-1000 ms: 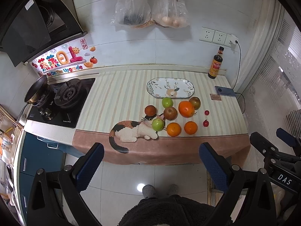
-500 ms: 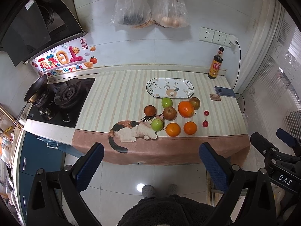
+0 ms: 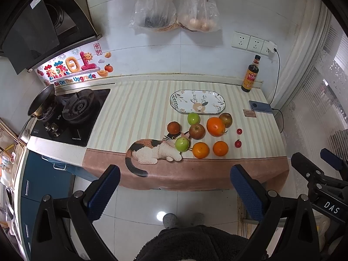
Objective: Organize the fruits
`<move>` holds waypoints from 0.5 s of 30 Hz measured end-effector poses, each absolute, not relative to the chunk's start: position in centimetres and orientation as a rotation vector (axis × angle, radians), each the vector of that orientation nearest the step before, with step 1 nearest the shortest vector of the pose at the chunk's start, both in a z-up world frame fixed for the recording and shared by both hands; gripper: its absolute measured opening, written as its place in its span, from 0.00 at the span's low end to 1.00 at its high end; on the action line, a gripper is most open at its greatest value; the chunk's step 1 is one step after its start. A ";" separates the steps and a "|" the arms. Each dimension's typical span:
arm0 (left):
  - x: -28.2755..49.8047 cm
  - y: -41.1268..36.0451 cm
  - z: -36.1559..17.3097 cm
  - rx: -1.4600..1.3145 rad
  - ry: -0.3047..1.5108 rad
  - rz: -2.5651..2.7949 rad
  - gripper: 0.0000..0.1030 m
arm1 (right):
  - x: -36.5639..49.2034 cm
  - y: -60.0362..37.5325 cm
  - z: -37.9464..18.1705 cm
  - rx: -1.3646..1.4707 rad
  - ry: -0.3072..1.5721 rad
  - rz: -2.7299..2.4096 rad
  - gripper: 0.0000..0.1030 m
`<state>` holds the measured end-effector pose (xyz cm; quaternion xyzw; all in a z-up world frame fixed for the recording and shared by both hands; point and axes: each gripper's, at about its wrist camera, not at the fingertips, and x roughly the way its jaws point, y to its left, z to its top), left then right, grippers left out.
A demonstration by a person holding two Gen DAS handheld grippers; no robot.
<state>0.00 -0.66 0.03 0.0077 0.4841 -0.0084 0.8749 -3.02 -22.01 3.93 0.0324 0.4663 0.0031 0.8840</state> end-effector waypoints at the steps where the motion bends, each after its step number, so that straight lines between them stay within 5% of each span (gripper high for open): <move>1: 0.0 -0.7 0.0 0.015 1.010 -0.017 1.00 | -3.0 -21.9 4.1 0.067 0.971 0.006 1.00; 15: 0.2 -0.6 0.0 0.013 1.011 -0.018 1.00 | -3.0 -22.0 3.9 0.068 0.970 0.006 1.00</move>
